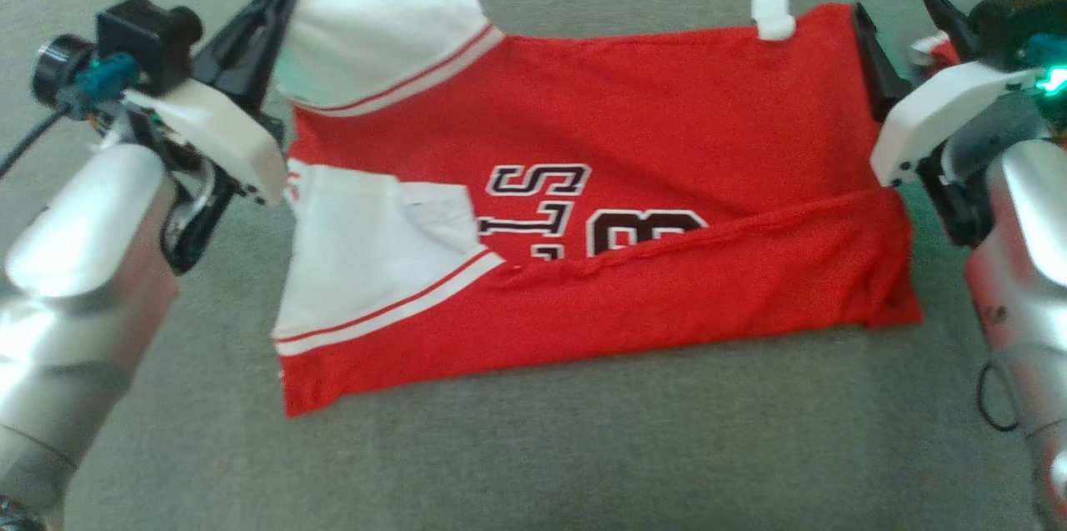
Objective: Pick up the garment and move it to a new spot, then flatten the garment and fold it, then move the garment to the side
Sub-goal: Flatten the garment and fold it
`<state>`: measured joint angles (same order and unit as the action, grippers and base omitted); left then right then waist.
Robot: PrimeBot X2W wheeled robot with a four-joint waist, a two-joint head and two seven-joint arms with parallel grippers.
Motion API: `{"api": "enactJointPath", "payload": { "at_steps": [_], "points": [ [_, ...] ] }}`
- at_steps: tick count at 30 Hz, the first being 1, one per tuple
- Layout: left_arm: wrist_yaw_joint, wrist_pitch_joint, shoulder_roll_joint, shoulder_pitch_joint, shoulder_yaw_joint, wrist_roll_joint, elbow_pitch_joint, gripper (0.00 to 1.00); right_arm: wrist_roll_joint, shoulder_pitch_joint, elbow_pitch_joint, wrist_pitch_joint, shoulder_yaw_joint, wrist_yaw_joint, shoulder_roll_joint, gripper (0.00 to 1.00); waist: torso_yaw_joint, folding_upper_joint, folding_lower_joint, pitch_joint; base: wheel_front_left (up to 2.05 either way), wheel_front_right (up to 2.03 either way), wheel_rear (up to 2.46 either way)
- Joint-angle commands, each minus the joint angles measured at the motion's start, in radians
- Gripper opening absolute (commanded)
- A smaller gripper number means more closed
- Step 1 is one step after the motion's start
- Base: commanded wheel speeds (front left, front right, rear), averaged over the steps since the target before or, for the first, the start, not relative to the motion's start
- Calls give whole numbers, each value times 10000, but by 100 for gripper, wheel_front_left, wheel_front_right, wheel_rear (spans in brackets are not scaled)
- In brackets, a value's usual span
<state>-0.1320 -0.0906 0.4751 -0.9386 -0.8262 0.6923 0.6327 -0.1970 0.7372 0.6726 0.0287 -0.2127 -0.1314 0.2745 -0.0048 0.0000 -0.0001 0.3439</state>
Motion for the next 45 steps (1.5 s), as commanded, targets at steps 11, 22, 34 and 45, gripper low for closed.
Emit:
{"api": "enactJointPath", "payload": {
  "at_steps": [11, 22, 34, 45],
  "points": [
    [87, -47, -268, -60, -51, 30, -1248, 0, -292, 1555, 2897, 736, -955, 7, 760, 100, 1287, 0, 1, 191, 0, 0, 0],
    [131, -100, -390, -378, -126, -16, -1144, 0, -372, 2507, 4383, 949, -2107, 7, 864, 0, 1400, 0, 1, 498, 0, 0, 0],
    [469, -853, 191, -1610, 569, -124, 505, 0, -1951, 3852, 4014, -1190, -1846, 7, 191, 0, 528, 0, 1, 628, 0, 0, 0],
    [421, -1673, 28, -3268, 1169, -533, 2027, 0, -3131, 4871, 3985, -2249, -1663, 7, -528, 0, 29, 0, 1, 908, 0, 0, 0]
  ]
}}
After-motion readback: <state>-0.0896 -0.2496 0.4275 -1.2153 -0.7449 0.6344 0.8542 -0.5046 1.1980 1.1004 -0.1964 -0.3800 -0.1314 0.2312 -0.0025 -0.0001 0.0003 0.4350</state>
